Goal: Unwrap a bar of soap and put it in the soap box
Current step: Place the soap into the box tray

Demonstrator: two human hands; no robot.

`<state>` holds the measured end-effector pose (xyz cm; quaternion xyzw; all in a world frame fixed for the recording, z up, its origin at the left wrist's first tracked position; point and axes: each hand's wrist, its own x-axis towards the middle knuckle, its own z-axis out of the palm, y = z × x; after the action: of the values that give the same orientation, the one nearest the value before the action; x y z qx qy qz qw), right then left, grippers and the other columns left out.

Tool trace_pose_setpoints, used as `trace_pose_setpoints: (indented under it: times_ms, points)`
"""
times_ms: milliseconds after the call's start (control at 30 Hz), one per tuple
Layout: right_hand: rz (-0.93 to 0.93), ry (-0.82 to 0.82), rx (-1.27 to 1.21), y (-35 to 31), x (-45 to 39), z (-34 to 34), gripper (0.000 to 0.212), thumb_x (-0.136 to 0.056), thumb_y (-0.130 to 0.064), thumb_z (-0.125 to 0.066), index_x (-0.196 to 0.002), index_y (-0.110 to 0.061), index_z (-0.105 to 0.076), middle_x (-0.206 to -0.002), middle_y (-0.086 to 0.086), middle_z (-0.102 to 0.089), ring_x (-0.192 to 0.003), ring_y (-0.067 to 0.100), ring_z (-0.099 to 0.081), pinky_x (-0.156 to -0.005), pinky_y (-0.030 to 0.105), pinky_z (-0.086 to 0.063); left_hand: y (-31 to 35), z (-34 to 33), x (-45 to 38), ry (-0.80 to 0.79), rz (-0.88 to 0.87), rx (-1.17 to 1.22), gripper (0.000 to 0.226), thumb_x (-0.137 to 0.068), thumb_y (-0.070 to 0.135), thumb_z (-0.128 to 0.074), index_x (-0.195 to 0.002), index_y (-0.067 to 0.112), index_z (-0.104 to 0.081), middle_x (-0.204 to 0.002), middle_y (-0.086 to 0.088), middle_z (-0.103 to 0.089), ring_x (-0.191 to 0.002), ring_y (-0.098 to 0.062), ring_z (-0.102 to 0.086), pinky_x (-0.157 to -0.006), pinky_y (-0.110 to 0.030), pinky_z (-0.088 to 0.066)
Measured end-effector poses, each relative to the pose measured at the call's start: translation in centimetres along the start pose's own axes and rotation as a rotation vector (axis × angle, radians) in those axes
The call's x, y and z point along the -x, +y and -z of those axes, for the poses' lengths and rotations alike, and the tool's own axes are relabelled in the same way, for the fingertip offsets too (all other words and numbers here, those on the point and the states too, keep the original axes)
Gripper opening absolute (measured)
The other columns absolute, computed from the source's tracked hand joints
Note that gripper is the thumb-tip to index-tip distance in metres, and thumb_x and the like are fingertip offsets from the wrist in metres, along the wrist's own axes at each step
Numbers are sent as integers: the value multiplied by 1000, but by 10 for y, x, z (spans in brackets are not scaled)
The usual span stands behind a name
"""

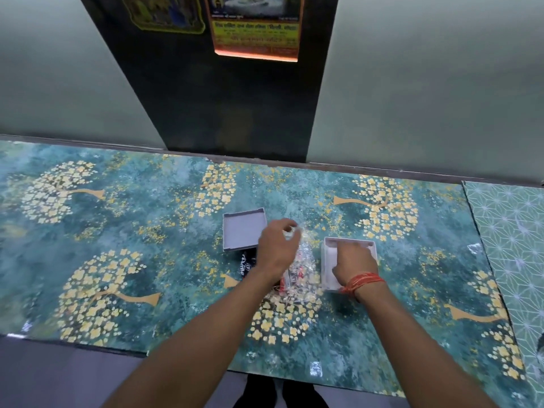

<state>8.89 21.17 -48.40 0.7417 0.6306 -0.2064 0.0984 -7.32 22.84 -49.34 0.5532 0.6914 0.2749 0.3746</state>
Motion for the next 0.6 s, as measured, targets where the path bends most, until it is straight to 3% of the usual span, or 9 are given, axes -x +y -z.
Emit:
trace_pose_setpoints:
  times_ms: [67, 100, 233, 367, 467, 533, 600]
  points:
    - [83, 162, -97, -30, -3, 7, 36, -86, -5, -54, -122, -9, -57, -112, 17, -65, -105, 36, -62, -82, 40, -54, -13, 24, -13, 209, 33, -9, 22, -91, 27, -63, -111, 20, -69, -114, -1, -66, -102, -22, -63, -94, -41, -53]
    - [127, 210, -155, -46, -5, 8, 32, -87, -5, -54, -119, -8, -58, -110, 16, -66, -103, 35, -61, -82, 40, -53, -22, 35, -20, 216, 23, -122, 27, -88, 29, -64, -113, 20, -67, -117, -2, -64, -109, -25, -59, -96, -42, -50]
    - [172, 141, -380, -88, -14, 3, 31, -87, -9, -57, -117, -7, -62, -115, 14, -68, -107, 32, -61, -90, 37, -50, -52, 57, -34, -165, 9, -683, 51, -78, 51, -68, -121, 25, -63, -130, -5, -52, -128, -32, -41, -107, -51, -36]
    - [122, 125, -551, -90, -21, -4, 28, -86, -12, -63, -114, -10, -65, -114, 10, -69, -103, 28, -64, -93, 38, -52, -66, 58, -31, -221, -108, -804, 26, -88, 34, -62, -109, 21, -67, -123, -4, -56, -124, -28, -47, -111, -53, -29]
    - [112, 176, -726, -85, -22, 1, 22, -87, -9, -64, -109, -9, -67, -110, 8, -70, -95, 21, -64, -94, 41, -54, -65, 58, -25, -73, -225, -582, 17, -97, 27, -52, -105, 15, -62, -108, -3, -62, -104, -25, -58, -106, -49, -40]
    - [116, 231, -841, -79, -18, 14, 27, -91, -11, -61, -118, -9, -63, -117, 7, -66, -103, 19, -61, -96, 34, -51, -47, 60, -20, 76, -292, -265, 20, -99, 25, -50, -108, 10, -59, -98, -3, -62, -85, -21, -59, -81, -38, -55]
    - [103, 291, -964, -68, -16, 29, 31, -94, -15, -57, -125, -11, -58, -123, 6, -62, -109, 19, -58, -94, 32, -49, -19, 61, -17, 185, -288, 29, 25, -102, 26, -47, -116, 8, -57, -99, -1, -58, -77, -13, -56, -62, -27, -55]
